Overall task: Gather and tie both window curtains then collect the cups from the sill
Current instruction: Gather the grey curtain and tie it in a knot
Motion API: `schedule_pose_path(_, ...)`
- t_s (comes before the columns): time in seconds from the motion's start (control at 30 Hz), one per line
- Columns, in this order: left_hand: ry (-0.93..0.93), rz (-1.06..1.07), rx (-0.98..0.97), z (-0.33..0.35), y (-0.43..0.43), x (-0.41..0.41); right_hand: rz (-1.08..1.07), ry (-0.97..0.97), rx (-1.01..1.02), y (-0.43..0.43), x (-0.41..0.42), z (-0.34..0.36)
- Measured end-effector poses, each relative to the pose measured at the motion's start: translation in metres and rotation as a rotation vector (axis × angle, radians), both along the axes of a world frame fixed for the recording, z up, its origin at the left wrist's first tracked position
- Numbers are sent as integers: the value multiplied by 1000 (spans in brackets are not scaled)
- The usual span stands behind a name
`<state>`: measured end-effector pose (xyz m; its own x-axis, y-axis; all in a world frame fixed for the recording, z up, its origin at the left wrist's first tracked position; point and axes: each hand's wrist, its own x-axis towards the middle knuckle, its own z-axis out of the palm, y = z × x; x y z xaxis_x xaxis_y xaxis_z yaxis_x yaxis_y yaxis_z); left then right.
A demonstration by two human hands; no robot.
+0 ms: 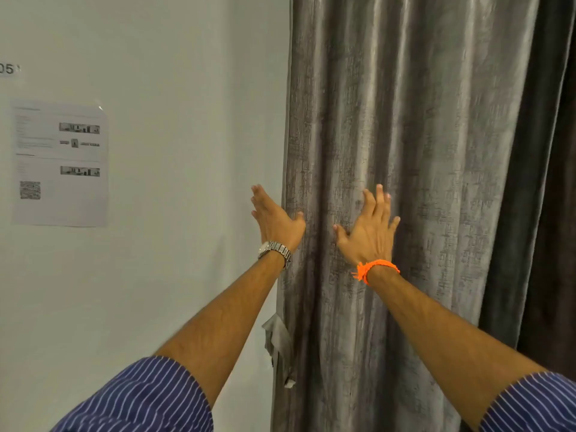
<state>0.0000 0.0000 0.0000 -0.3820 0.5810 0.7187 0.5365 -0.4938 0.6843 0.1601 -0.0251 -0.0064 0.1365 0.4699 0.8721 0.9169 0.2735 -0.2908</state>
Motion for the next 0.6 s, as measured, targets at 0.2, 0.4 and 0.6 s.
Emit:
schedule_pose_path(0.2, -131, -105, -126, -5, 2, 16, 49, 271, -122, 9, 8, -10)
schedule_pose_path(0.4, -56, -132, -216, -11, 3, 24, 158, 415, -143, 14, 16, -18)
schedule_pose_path(0.6, -23, -149, -260, -9, 1, 31, 185, 519, -177, 16, 14, -24)
